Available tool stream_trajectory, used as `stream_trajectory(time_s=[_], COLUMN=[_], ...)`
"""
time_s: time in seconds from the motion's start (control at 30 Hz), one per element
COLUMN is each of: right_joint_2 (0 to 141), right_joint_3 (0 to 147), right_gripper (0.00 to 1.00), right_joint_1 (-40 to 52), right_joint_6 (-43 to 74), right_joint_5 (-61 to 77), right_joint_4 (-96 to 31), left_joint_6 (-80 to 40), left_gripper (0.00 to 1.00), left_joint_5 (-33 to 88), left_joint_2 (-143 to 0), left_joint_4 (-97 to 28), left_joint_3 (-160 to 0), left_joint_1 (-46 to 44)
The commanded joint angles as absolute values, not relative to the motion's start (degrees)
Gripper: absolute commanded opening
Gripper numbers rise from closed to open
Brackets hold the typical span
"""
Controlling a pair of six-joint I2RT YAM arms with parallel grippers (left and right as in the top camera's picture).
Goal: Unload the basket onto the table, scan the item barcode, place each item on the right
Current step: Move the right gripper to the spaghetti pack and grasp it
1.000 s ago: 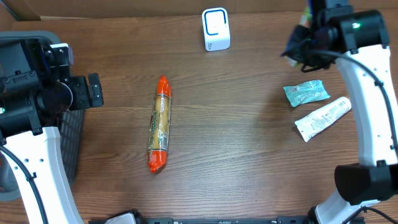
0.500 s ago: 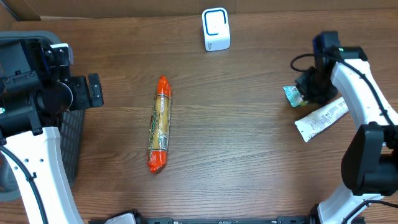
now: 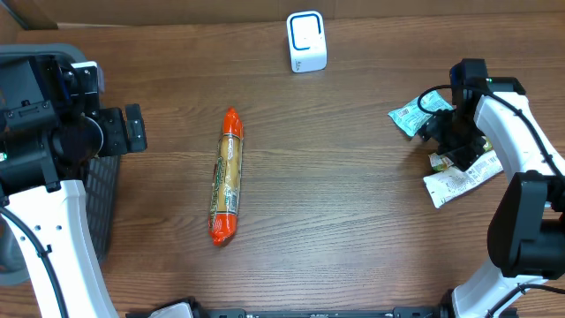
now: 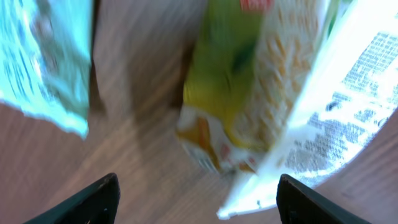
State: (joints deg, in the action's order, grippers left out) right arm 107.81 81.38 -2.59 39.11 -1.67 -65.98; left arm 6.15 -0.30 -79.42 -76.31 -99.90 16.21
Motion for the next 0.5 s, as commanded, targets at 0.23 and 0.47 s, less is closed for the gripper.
stream_trajectory(time_s=[0.23, 0.47], right_joint_2=[105.97, 109.08], right_joint_3=[91.24, 91.09], right_gripper=[0.86, 0.89], right_joint_1=[10.72, 28.99], right_joint_6=[18.0, 24.97], right_joint_5=[22.92, 22.44], right_joint_4=[-63.0, -45.74], left_joint_6=[7.07, 7.05], left_gripper=[1.0, 1.0], left_joint_5=[-0.56, -0.56], left_joint_2=[-79.4, -79.4], left_joint_4=[-76.27, -76.27], left_joint_3=[-100.33, -100.33], left_joint_1=[16.1, 16.1])
